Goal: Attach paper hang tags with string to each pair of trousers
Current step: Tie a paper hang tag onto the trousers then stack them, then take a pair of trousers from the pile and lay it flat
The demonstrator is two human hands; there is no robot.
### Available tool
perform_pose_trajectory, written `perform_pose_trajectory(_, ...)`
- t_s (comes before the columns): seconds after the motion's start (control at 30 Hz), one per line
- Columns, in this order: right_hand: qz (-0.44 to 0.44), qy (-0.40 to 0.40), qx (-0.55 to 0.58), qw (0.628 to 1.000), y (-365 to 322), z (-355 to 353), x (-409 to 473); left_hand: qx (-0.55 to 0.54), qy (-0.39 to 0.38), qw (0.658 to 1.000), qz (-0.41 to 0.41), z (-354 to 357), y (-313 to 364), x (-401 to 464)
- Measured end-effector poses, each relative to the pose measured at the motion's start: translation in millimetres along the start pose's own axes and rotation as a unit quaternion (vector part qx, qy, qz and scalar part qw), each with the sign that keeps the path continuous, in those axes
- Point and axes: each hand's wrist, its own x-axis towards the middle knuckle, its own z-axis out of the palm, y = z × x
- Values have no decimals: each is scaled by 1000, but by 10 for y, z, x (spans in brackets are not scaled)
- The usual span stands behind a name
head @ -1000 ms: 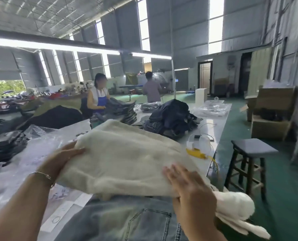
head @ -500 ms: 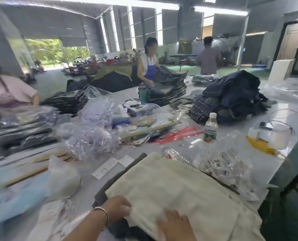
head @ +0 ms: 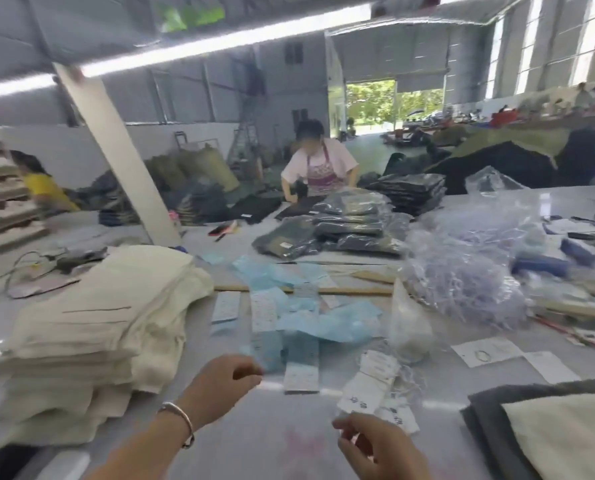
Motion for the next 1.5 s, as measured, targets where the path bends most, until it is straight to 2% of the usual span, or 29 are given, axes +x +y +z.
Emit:
perform_pose_trajectory(0.17, -52, -42, 1, 998, -795, 824, 669, -31, 190, 972, -131, -901, -1196, -228)
perform_pose_trajectory(0.23, -62, -66, 1, 996, -1045, 1177, 924, 30, 235, 959, -154, -1176, -1661, -184)
perform_pose_trajectory(0.3, -64, -83, 3, 994, -1275, 1512, 1172, 93, 260, 952, -137, -1382, -2054, -97)
perform_pose_trajectory(0.37, -70, -92, 0, 993, -1501, 1828, 1440, 147, 251, 950, -117, -1554, -2358, 75)
perform_pose_trajectory(0.47, -77, -101, 1, 992, -1817, 2207, 1831, 213, 138, 958, -132, -1689, -2706, 414)
perform_pose_trajectory(0.53, -72, -109, 12, 991, -1990, 2399, 2087, 278, 76, 949, -126, -1668, -2865, 630)
perform_pose_trajectory(0.63, -67, -109, 20, 992, -2188, 2605, 2435, 369, 87, 923, -63, -1609, -2998, 824)
perform_pose_trajectory(0.7, -55, -94, 36, 993, -2272, 2694, 2651, 336, 120, 934, 5, -1714, -3082, 885)
perform_pose_trajectory(0.73, -44, -79, 52, 995, -2300, 2730, 2756, 277, 130, 951, 37, -1811, -3122, 889)
perform_pose_trajectory(0.77, -27, -58, 76, 995, -2326, 2758, 2856, 208, 141, 966, 55, -1925, -3150, 875)
perform_pose_trajectory(0.83, 20, -16, 150, 988, -2404, 2800, 3047, 129, 171, 976, 45, -2144, -3180, 843)
perform_pose_trajectory(0.9, 83, 7, 245, 966, -2517, 2831, 3235, 93, 205, 974, 27, -2315, -3128, 804)
perform_pose_trajectory(0.93, 118, -6, 289, 950, -2587, 2841, 3324, 80, 227, 970, 34, -2370, -3081, 770)
perform_pose_trajectory(1.0, 183, -80, 381, 903, -2745, 2832, 3481, 63, 264, 958, 94, -2433, -2982, 651)
perform_pose_trajectory(1.03, 202, -133, 436, 867, -2806, 2826, 3550, 51, 251, 958, 133, -2442, -2934, 561)
perform_pose_trajectory(1.07, 202, -174, 491, 830, -2856, 2831, 3600, 43, 202, 965, 163, -2435, -2869, 456)
perform_pose_trajectory(1.1, 196, -190, 526, 805, -2895, 2850, 3633, 43, 134, 973, 181, -2412, -2816, 368)
perform_pose_trajectory(1.13, 197, -192, 529, 803, -2921, 2880, 3654, 42, 56, 980, 185, -2385, -2810, 314)
perform_pose_trajectory(1.17, 205, -180, 505, 819, -2924, 2913, 3666, 33, 1, 984, 176, -2377, -2845, 293)
perform_pose_trajectory(1.2, 210, -160, 478, 838, -2898, 2931, 3660, 8, -3, 988, 153, -2396, -2906, 306)
perform_pose_trajectory(1.23, 202, -151, 464, 849, -2843, 2924, 3634, -16, 45, 993, 112, -2430, -3016, 357)
perform_pose_trajectory(1.3, 133, -194, 491, 839, -2660, 2861, 3526, 5, 213, 977, -11, -2540, -3316, 498)
perform_pose_trajectory(1.33, 83, -237, 515, 820, -2558, 2821, 3446, 21, 267, 960, -84, -2610, -3477, 556)
perform_pose_trajectory(1.37, 36, -285, 542, 789, -2459, 2782, 3359, 1, 288, 945, -156, -2672, -3619, 593)
perform_pose_trajectory(1.43, -29, -355, 620, 699, -2331, 2737, 3220, -127, 264, 918, -268, -2743, -3845, 656)
perform_pose_trajectory(1.47, -17, -348, 647, 678, -2335, 2736, 3193, -198, 256, 900, -293, -2761, -3894, 676)
perform_pose_trajectory(1.5, 10, -335, 651, 681, -2396, 2749, 3202, -275, 256, 878, -295, -2782, -3921, 687)
